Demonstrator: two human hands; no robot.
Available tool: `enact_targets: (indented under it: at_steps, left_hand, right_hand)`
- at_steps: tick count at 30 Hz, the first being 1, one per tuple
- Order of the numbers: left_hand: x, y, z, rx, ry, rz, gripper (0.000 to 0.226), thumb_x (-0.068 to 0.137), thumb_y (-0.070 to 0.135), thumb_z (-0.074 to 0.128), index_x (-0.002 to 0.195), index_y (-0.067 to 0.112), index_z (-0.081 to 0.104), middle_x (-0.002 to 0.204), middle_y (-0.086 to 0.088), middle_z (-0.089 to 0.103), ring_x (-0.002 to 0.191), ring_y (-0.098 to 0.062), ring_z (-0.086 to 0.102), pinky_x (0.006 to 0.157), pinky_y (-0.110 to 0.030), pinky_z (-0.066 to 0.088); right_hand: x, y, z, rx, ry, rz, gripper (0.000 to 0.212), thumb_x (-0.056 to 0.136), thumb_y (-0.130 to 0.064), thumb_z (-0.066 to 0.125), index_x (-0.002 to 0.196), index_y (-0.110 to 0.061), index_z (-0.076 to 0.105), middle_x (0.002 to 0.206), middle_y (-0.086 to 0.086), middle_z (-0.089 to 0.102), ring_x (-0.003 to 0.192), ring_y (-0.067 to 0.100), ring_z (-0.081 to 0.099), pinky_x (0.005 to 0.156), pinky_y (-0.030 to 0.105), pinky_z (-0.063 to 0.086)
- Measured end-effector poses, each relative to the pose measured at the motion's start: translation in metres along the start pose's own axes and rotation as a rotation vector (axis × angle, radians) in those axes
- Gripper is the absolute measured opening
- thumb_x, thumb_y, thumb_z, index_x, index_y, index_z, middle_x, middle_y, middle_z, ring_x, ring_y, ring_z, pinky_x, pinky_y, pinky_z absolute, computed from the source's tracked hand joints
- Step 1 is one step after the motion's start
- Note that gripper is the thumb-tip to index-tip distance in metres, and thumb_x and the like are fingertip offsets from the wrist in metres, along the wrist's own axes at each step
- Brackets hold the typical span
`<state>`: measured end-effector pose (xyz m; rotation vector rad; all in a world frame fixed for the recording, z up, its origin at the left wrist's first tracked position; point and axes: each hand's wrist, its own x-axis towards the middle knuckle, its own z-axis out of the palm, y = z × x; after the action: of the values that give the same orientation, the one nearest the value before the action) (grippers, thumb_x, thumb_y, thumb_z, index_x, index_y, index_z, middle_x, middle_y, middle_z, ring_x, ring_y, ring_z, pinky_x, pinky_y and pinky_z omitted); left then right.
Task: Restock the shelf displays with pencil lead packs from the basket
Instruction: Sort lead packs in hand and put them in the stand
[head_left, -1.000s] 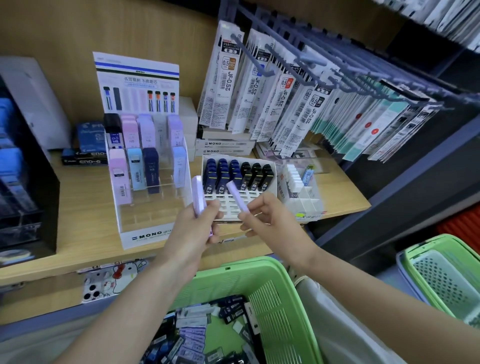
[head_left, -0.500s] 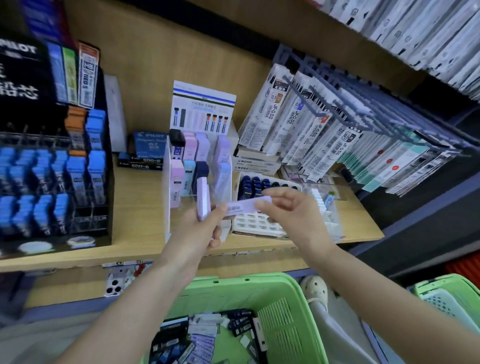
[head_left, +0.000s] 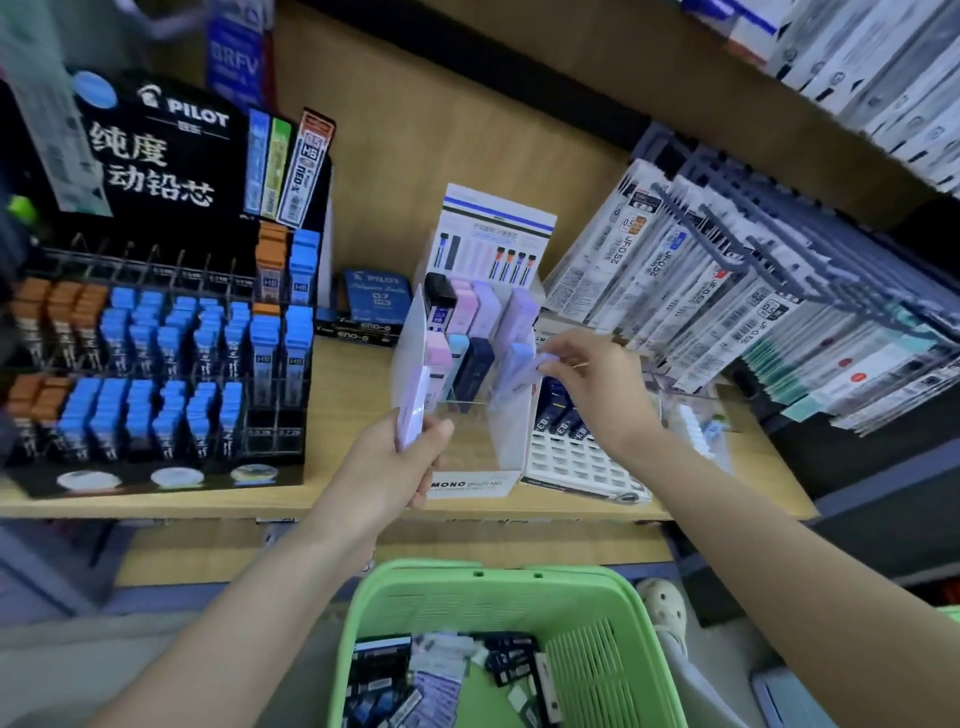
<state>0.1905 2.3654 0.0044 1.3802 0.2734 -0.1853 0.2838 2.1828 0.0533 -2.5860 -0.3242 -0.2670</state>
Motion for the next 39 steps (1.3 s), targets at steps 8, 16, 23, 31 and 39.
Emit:
enact_targets:
  at_steps: [8, 16, 23, 31, 39]
  left_hand:
    - [0.0, 0.005, -0.008, -0.031, -0.015, -0.007, 0.013, 0.096, 0.02, 0.051, 0.088, 0.01, 0.055, 0.062, 0.002, 0.045, 0.038, -0.002, 0.036, 0.04, -0.013, 0.034]
    - [0.0, 0.007, -0.004, -0.051, -0.084, -0.008, 0.018, 0.095, 0.026, 0.052, 0.085, 0.011, 0.051, 0.056, 0.004, 0.047, 0.037, -0.004, 0.036, 0.036, -0.014, 0.029]
    - [0.006, 0.003, 0.0, -0.115, -0.127, -0.105, 0.03, 0.097, 0.037, 0.046, 0.091, 0.01, 0.057, 0.054, 0.005, 0.051, 0.04, -0.009, 0.041, 0.039, -0.019, 0.034]
    - [0.004, -0.005, 0.006, 0.062, -0.226, -0.077, 0.022, 0.097, 0.025, 0.05, 0.088, 0.005, 0.058, 0.068, -0.004, 0.055, 0.05, -0.014, 0.043, 0.044, -0.022, 0.036]
    - [-0.005, -0.002, 0.011, -0.024, -0.182, -0.037, 0.014, 0.098, 0.016, 0.047, 0.093, 0.007, 0.058, 0.064, 0.0, 0.057, 0.045, -0.008, 0.043, 0.041, -0.016, 0.034]
  right_hand:
    - [0.011, -0.001, 0.015, -0.176, -0.083, -0.07, 0.011, 0.088, -0.007, 0.062, 0.098, -0.008, 0.066, 0.095, 0.002, 0.058, 0.081, 0.014, 0.057, 0.082, 0.036, 0.049]
    - [0.008, 0.001, 0.017, -0.337, -0.012, -0.137, 0.018, 0.092, -0.016, 0.059, 0.108, -0.01, 0.058, 0.114, 0.003, 0.052, 0.084, 0.019, 0.058, 0.064, 0.03, 0.043]
    - [-0.025, -0.035, 0.016, 0.173, -0.115, -0.075, 0.018, 0.093, -0.014, 0.054, 0.111, -0.019, 0.055, 0.099, -0.005, 0.056, 0.073, 0.009, 0.057, 0.073, 0.024, 0.047]
    - [-0.052, -0.042, 0.01, 0.497, -0.364, 0.16, 0.009, 0.09, -0.013, 0.06, 0.098, -0.016, 0.061, 0.082, -0.002, 0.064, 0.061, 0.001, 0.061, 0.062, 0.014, 0.05]
    - [-0.063, -0.033, -0.014, 0.72, -0.175, 0.314, 0.017, 0.086, -0.001, 0.063, 0.092, -0.014, 0.054, 0.082, 0.008, 0.058, 0.064, 0.011, 0.067, 0.072, 0.027, 0.058]
